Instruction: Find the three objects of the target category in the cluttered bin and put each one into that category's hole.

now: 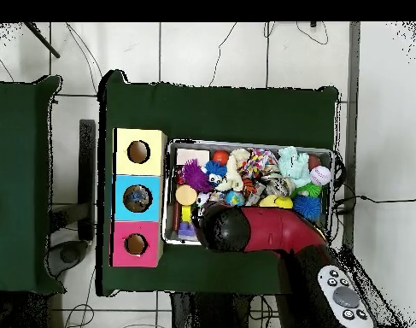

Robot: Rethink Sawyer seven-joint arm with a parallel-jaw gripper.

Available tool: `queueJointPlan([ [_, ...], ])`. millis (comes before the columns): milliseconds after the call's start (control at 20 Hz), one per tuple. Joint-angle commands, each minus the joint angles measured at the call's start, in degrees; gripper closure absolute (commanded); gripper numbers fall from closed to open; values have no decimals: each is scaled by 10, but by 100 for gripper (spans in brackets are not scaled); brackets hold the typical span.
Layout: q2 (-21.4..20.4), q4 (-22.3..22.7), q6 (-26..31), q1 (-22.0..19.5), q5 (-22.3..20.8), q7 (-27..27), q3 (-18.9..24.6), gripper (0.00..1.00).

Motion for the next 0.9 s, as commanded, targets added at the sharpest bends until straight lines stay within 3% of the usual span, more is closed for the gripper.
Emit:
queueJointPlan([
  [50,-3,-43,76,63,-54,79,-71,0],
  [250,19,-51,39,52,-64,59,-87,0],
  [550,118,-110,-5,22,-89,18,-87,0],
  [900,181,-151,-49,4,-109,11,-81,0],
])
